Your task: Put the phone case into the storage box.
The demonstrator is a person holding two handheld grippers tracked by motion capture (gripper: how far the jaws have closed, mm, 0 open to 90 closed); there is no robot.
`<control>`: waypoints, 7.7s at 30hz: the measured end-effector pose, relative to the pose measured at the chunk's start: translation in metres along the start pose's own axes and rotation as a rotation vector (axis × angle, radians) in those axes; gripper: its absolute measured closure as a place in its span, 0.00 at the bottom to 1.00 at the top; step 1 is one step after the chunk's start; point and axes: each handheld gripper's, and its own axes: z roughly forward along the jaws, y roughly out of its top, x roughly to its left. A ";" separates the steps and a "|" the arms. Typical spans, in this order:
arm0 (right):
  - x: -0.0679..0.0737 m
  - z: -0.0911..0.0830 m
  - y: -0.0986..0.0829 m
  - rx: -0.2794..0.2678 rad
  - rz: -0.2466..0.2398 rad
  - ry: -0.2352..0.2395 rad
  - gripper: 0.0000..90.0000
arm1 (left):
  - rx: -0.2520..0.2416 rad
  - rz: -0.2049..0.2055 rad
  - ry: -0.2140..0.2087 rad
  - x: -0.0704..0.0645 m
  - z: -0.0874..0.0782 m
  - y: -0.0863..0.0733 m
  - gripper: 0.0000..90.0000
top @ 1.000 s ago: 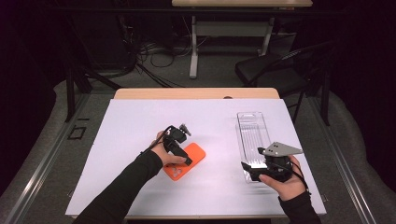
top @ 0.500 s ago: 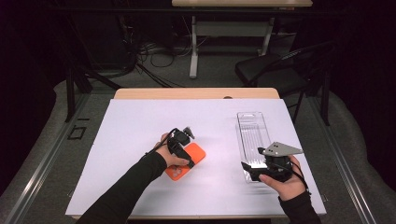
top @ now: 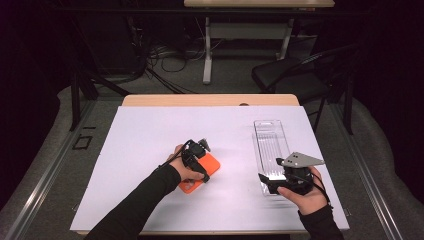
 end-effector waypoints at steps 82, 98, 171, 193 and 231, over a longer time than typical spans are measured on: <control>0.000 0.002 -0.001 0.004 0.001 -0.003 0.21 | -0.009 0.024 0.069 -0.005 -0.032 -0.001 0.18; 0.002 0.004 -0.001 -0.017 -0.027 -0.009 0.18 | -0.059 0.038 0.040 -0.004 -0.056 -0.007 0.18; 0.067 0.051 0.041 0.054 -0.827 0.029 0.42 | -0.061 0.108 -0.023 -0.011 -0.088 -0.017 0.18; 0.080 0.054 0.029 0.048 -0.999 -0.010 0.50 | -0.048 0.130 -0.041 -0.017 -0.084 -0.011 0.18; 0.088 0.060 0.022 -0.012 -1.179 -0.030 0.55 | -0.006 0.193 -0.092 -0.043 -0.072 0.011 0.18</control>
